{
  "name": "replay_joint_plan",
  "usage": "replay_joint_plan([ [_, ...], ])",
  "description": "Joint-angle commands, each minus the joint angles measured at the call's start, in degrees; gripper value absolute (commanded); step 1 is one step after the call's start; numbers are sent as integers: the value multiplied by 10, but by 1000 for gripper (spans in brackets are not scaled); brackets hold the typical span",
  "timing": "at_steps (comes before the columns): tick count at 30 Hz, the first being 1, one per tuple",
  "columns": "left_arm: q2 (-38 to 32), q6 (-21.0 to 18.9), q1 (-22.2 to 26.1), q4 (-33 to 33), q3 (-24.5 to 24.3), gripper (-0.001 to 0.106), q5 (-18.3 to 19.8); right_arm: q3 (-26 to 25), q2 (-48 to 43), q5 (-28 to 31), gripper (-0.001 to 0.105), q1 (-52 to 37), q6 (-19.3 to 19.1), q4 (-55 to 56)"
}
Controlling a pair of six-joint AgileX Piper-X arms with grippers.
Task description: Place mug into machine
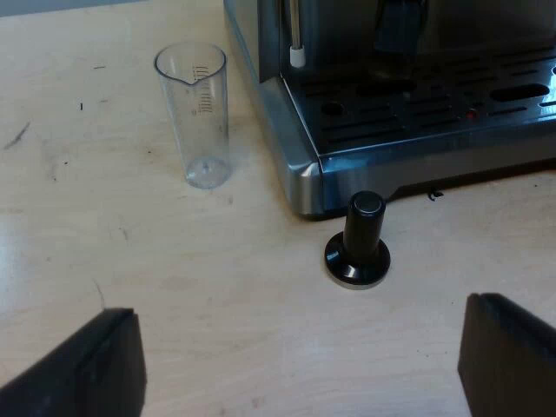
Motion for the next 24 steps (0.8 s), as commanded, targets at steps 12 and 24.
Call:
replay_joint_plan([
  [12,-75,-17,1,-12,-4,85,27,-11,-16,2,66,0,-2,-4],
  [24,5,-24,-26,-44,-61,85,65,-132,76,-12,66,0,-1,-4],
])
